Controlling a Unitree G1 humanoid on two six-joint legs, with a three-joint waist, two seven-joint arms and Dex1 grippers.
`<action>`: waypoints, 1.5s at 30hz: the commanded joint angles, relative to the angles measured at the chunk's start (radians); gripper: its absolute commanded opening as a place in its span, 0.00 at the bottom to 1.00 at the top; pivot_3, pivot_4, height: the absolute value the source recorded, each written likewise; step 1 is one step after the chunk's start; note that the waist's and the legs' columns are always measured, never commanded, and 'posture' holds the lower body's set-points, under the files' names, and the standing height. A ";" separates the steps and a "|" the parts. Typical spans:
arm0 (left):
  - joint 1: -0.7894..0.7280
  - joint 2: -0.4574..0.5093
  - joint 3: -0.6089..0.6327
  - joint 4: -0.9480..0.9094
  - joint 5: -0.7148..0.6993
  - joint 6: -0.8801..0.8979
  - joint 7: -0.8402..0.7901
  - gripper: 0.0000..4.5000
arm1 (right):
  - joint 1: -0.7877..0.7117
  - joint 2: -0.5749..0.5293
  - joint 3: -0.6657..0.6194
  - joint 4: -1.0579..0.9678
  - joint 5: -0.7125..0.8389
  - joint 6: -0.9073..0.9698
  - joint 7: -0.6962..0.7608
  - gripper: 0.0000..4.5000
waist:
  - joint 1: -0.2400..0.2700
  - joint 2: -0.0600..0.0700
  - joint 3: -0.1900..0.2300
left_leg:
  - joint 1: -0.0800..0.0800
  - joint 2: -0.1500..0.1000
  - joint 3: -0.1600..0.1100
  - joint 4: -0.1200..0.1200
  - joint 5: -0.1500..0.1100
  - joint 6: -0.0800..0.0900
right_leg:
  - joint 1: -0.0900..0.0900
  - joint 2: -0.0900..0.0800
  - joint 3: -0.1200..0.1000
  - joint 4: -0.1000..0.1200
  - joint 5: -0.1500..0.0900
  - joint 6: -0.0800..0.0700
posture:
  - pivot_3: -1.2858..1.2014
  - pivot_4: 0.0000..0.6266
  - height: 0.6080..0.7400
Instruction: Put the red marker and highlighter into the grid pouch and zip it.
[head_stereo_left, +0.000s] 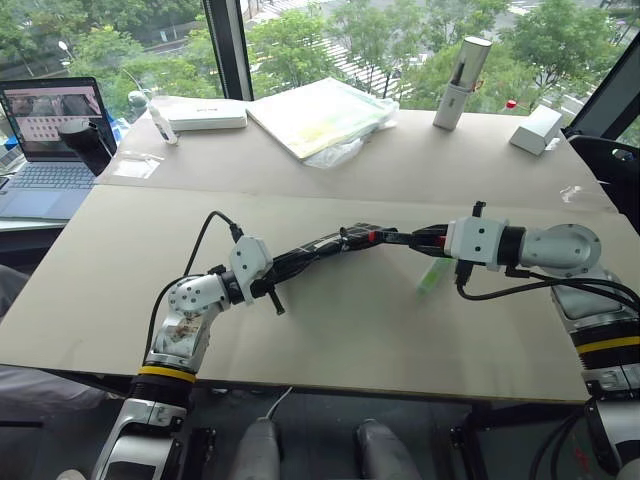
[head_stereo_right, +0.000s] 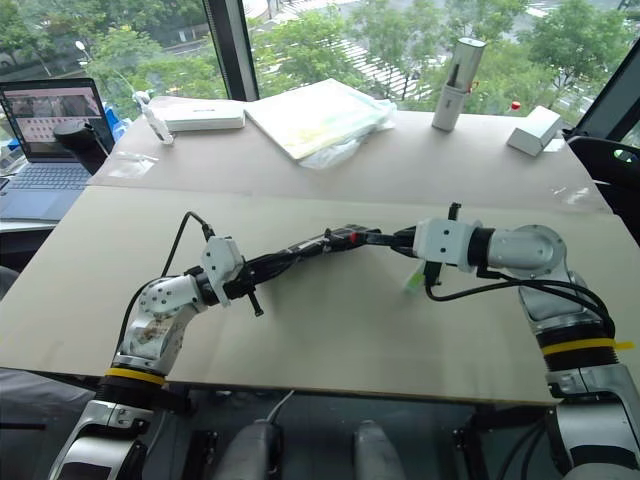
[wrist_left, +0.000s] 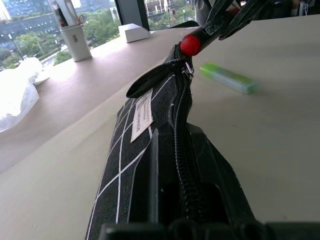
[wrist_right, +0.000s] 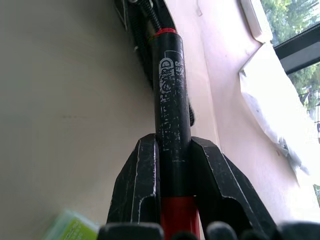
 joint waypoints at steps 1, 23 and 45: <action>-0.007 0.001 -0.001 -0.030 -0.011 -0.001 -0.005 0.00 | -0.026 -0.027 -0.027 -0.022 -0.005 0.004 0.001 0.12 | -0.001 0.000 0.000 | 0.000 0.000 0.000 0.000 0.000 0.000 | 0.000 0.000 0.000 0.000 0.000 0.000 | 0.52 0.24 1.00; -0.010 -0.002 -0.007 -0.030 -0.012 -0.008 -0.009 0.00 | -0.132 0.103 0.132 0.084 -0.210 -0.106 -0.059 0.12 | -0.004 0.000 0.000 | 0.000 0.000 0.000 0.000 0.000 0.000 | -0.001 0.000 0.000 0.001 0.000 0.000 | 0.52 0.24 1.00; -0.001 0.000 -0.003 -0.045 -0.011 -0.003 0.004 0.00 | -0.209 0.373 0.233 0.143 -0.272 -0.053 -0.126 0.54 | -0.004 0.000 0.000 | 0.000 0.000 0.000 0.000 0.001 -0.001 | -0.001 0.000 0.000 0.003 0.000 -0.001 | 0.52 0.24 1.00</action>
